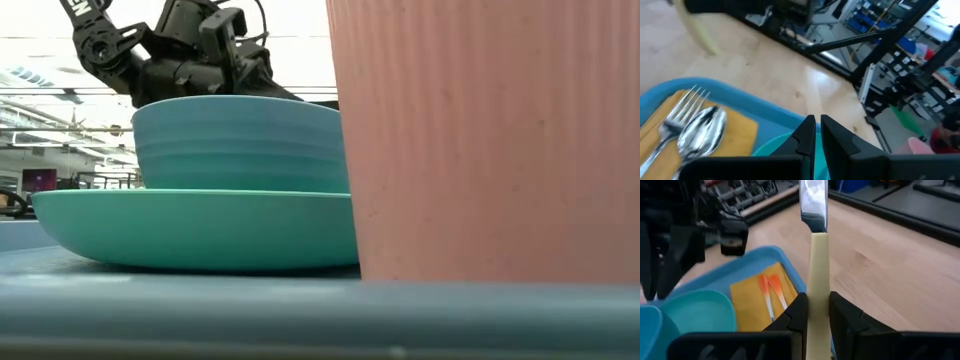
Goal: Set up tray
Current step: Put the light green knife on top of the orange napkin to the bottom of the orange spoon
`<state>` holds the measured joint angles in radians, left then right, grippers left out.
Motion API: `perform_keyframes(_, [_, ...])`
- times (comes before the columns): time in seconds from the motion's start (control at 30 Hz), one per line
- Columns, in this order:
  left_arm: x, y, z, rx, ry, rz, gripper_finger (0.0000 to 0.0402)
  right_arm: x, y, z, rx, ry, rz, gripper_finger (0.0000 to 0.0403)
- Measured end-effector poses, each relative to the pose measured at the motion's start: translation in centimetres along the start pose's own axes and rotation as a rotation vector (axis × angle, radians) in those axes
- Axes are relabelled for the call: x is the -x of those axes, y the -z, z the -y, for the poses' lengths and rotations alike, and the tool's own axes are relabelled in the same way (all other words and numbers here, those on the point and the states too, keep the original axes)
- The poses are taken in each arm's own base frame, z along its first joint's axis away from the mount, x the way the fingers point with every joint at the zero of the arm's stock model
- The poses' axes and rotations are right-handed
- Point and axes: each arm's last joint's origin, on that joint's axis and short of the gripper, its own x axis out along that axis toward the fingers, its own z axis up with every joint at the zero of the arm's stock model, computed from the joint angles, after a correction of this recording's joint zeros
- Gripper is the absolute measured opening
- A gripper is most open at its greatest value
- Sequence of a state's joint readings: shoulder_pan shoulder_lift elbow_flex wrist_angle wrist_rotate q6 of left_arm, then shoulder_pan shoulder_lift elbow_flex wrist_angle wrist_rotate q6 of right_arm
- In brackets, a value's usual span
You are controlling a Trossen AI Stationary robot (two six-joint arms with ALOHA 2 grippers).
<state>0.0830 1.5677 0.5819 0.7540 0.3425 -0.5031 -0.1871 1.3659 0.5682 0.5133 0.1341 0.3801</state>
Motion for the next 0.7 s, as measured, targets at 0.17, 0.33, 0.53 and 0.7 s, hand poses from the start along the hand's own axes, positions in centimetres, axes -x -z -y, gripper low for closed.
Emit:
perform_keyframes(0.17, [-0.2,-0.1,0.7,-0.018,0.034,0.023,0.0031,0.0,-0.2,0.0,0.017,-0.005,0.015,0.0041])
perform_keyframes(0.33, [-0.2,-0.2,0.8,-0.025,0.045,0.041,0.0031,0.0,-0.3,-0.1,0.020,-0.014,0.033,0.0041])
perform_keyframes(0.53, [-0.4,0.1,1.4,-0.046,0.063,0.026,0.0031,0.0,-0.7,-0.3,0.049,-0.039,0.071,0.0041])
perform_keyframes(0.7, [-0.6,0.5,2.1,-0.086,0.086,0.014,0.0031,0.1,-1.0,-0.7,0.104,-0.150,0.080,0.0041])
